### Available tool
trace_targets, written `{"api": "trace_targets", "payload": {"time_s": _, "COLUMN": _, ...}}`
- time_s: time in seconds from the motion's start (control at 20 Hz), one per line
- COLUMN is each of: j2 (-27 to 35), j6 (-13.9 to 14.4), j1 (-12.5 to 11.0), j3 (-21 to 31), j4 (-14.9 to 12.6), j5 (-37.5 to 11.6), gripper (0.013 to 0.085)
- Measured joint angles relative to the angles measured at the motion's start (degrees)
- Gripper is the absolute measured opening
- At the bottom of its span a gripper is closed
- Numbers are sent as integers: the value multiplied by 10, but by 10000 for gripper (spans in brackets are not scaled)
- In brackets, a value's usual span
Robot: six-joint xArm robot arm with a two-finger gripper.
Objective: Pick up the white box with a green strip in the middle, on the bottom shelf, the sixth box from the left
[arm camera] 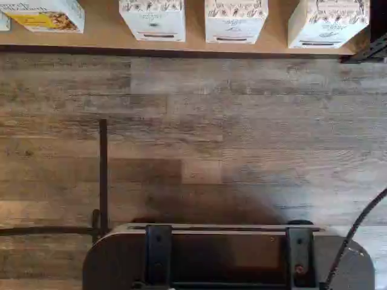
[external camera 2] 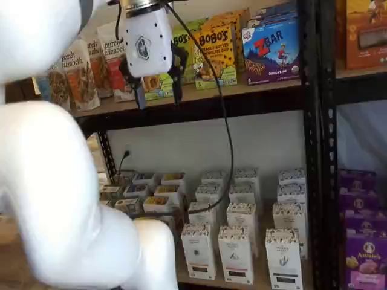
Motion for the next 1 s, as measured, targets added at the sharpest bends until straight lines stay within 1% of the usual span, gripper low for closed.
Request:
{"api": "trace_targets", "payload": {"time_s": 0.05, "j2": -5, "j6": 4, "j1": 6, "j3": 4, "j4": -8, "j5": -8, "gripper": 850}}
{"api": "trace_targets", "payload": {"time_s": 0.1, "j2": -17, "j6": 11, "j1": 18, "j3": 16, "j4": -25, "j5": -29, "gripper": 850}}
{"api": "trace_targets", "payload": {"time_s": 0.15, "j2": -22, "j6": 13, "j1": 20, "j3": 20, "j4": -30, "j5": -38, "gripper": 850}}
{"api": "trace_targets", "payload": {"time_s": 0.3, "j2": -22, "j6": 13, "j1": 20, "j3": 25, "j4": -30, "j5": -44, "gripper": 850}}
{"api": "trace_targets", "payload": {"time_s": 0.4, "j2": -24, "j6": 15, "j1": 23, "j3": 37, "j4": -36, "j5": -53, "gripper": 850}}
{"api": "trace_targets", "payload": {"time_s": 0.5, "j2": -33, "j6": 7, "j1": 12, "j3": 63, "j4": -26, "j5": -83, "gripper": 850}}
{"api": "trace_targets", "payload": {"time_s": 0.65, "j2": -41, "j6": -3, "j1": 1, "j3": 104, "j4": -24, "j5": -131, "gripper": 850}}
{"api": "trace_targets", "payload": {"time_s": 0.8, "j2": -41, "j6": -20, "j1": -18, "j3": 152, "j4": -17, "j5": -185, "gripper": 850}}
{"api": "trace_targets", "payload": {"time_s": 0.9, "j2": -39, "j6": -42, "j1": -39, "j3": 193, "j4": -5, "j5": -236, "gripper": 850}}
{"api": "trace_targets", "payload": {"time_s": 1.0, "j2": -36, "j6": -53, "j1": -49, "j3": 227, "j4": -5, "j5": -283, "gripper": 850}}
